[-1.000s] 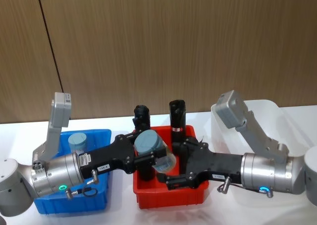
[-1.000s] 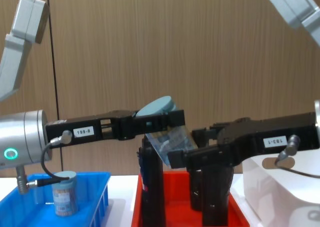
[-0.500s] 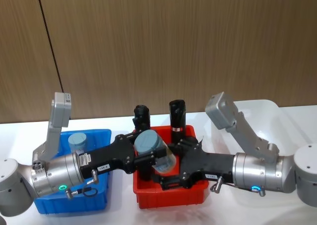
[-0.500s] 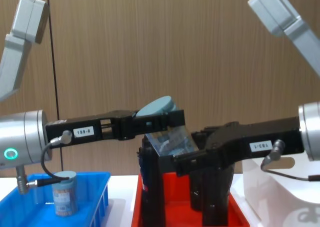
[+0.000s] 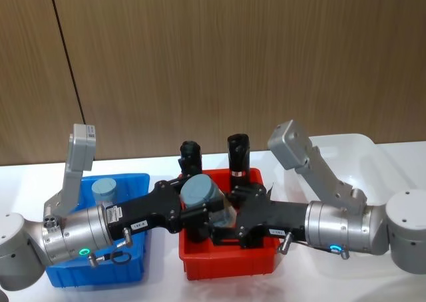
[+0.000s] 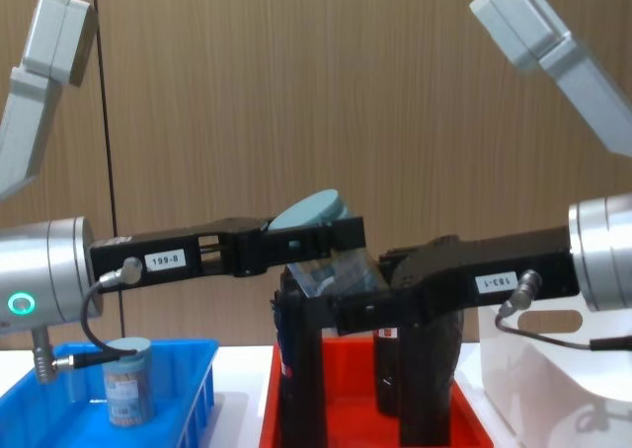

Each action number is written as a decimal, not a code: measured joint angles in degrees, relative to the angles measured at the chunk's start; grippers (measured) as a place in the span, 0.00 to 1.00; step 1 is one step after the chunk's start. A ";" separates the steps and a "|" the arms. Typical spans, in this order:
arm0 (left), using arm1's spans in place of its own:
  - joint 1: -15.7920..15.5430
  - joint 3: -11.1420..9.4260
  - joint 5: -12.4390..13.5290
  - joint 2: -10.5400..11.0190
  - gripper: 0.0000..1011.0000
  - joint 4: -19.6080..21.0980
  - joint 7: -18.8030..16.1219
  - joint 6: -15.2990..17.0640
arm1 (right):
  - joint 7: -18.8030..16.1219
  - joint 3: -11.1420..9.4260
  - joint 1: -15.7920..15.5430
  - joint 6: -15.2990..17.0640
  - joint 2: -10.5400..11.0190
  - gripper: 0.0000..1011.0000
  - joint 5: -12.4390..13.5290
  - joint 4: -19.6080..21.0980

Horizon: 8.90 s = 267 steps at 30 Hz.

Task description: Pick the cotton swabs from the blue box and place them into the white box.

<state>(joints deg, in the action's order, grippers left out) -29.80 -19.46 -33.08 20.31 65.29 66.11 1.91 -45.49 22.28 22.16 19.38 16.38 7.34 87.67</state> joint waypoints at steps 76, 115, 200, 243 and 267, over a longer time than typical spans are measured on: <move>0.00 0.00 0.00 0.00 0.99 0.00 0.00 0.00 | 13.41 -8.20 -0.52 -5.23 10.26 0.66 8.88 -5.58; 0.00 0.00 -0.01 0.00 0.99 0.00 0.00 0.00 | 17.60 -7.35 4.65 -8.09 8.63 0.99 3.15 -18.55; 13.25 -5.40 17.60 1.32 0.99 22.81 -53.35 -0.95 | 41.70 -9.36 -23.00 -17.43 2.95 0.99 9.16 13.57; 16.21 -6.57 21.62 1.58 0.99 27.94 -65.49 -1.15 | 40.34 -9.56 -22.68 -16.33 3.10 0.99 9.59 13.30; 16.20 -6.57 21.59 1.58 0.99 27.89 -65.48 -1.12 | 29.64 -9.36 -17.81 -8.44 2.53 0.99 11.45 8.77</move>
<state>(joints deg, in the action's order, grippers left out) -13.59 -26.02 -11.49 21.89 93.17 0.63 0.80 -15.85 12.92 4.35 10.94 18.91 18.80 96.44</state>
